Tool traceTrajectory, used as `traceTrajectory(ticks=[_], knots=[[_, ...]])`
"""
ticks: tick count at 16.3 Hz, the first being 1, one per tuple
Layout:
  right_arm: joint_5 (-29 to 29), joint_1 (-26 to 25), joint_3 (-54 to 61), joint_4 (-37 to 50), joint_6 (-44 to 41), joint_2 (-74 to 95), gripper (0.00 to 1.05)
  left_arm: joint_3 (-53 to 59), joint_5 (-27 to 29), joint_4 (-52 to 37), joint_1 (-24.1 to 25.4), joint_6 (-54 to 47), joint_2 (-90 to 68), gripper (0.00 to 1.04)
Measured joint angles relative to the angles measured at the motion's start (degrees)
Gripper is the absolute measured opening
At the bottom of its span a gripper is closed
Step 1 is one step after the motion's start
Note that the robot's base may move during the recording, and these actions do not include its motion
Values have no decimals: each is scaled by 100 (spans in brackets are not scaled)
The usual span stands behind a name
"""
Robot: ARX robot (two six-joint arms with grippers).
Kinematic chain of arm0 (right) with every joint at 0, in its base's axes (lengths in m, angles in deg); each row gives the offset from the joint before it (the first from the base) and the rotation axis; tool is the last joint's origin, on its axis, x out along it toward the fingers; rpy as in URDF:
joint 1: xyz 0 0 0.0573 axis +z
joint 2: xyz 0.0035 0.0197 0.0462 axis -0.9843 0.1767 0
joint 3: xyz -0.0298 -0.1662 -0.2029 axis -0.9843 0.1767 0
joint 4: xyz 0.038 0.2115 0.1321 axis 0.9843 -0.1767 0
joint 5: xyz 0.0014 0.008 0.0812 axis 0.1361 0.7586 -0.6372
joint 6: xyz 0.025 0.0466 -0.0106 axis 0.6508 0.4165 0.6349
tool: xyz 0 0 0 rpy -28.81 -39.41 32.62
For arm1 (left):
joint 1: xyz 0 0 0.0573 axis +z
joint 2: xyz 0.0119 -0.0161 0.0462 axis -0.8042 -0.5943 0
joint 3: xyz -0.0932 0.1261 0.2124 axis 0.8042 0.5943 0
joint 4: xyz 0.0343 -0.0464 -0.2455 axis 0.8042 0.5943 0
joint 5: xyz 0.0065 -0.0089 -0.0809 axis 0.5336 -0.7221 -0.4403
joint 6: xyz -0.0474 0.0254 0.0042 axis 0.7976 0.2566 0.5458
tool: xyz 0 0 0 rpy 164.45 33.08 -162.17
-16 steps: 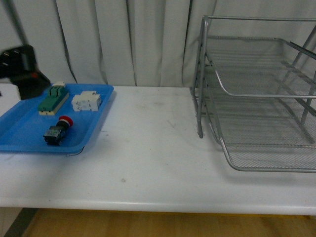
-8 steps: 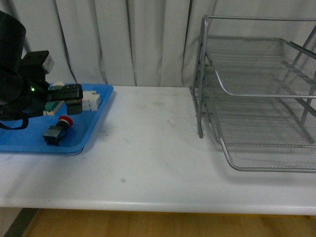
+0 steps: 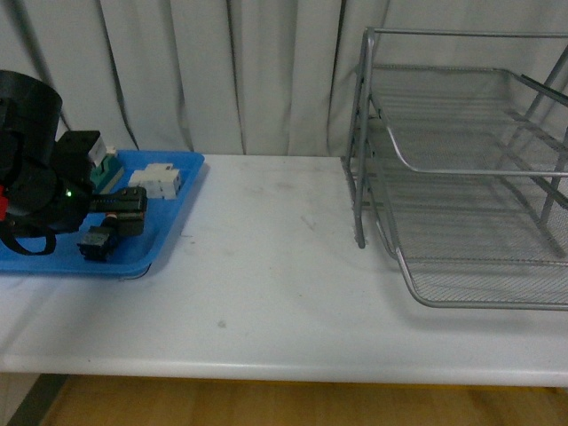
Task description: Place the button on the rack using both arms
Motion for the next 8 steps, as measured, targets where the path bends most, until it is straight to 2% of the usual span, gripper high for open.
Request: traceTrajectory(ticks=[7, 8], knots=[[0, 0, 0, 0, 0, 0, 98, -251, 85, 37, -11, -20, -363, 98], [0, 0, 0, 0, 0, 0, 98, -251, 72, 57, -31, -44, -382, 88]])
